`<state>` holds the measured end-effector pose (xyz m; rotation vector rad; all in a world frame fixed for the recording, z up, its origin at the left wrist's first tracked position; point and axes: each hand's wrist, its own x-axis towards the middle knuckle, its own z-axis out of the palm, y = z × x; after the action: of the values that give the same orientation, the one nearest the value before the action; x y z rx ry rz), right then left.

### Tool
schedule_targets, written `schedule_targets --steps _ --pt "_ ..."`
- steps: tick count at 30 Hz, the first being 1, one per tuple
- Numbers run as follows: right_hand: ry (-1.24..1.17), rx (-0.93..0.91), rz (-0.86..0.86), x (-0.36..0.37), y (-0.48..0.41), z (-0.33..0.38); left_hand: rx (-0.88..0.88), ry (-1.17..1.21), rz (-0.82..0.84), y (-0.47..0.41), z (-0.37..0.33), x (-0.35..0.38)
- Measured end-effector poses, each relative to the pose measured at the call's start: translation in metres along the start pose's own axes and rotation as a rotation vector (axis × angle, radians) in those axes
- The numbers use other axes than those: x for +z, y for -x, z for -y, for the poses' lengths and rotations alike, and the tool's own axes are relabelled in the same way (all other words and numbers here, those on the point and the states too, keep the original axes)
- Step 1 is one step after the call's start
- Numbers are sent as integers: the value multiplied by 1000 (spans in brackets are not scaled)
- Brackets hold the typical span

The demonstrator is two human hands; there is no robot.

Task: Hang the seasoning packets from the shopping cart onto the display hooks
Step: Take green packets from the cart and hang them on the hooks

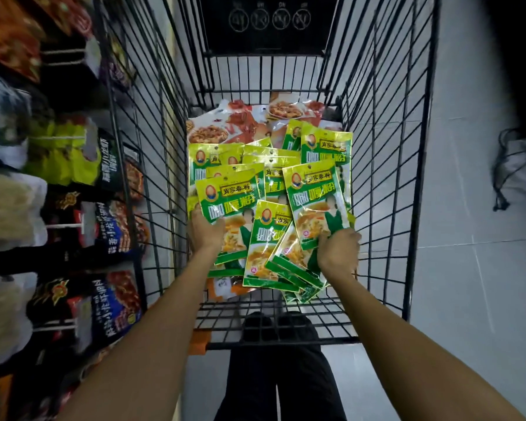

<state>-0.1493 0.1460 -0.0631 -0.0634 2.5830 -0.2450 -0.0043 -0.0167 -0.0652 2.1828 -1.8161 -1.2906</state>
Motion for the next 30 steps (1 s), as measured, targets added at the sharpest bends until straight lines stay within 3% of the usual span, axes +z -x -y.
schedule_targets --steps 6,12,17,20,24,27,30 --pt "32 -261 -37 -3 -32 23 0 14 -75 -7 1 6" --pt "-80 -203 -50 -8 -46 28 -8 30 -70 -2 1 8" --pt "-30 -160 -90 -18 -46 36 0 129 -61 3 -1 6" --pt "-58 -106 -4 -27 -49 41 -19 250 53 2 2 5" --pt "-377 -47 174 -41 -47 41 -116 295 198 7 -1 2" --pt "-479 -67 337 -48 -38 39 -62 311 182 14 -8 -3" --pt "-538 -135 386 -61 -26 44 31 312 110 26 -19 -22"
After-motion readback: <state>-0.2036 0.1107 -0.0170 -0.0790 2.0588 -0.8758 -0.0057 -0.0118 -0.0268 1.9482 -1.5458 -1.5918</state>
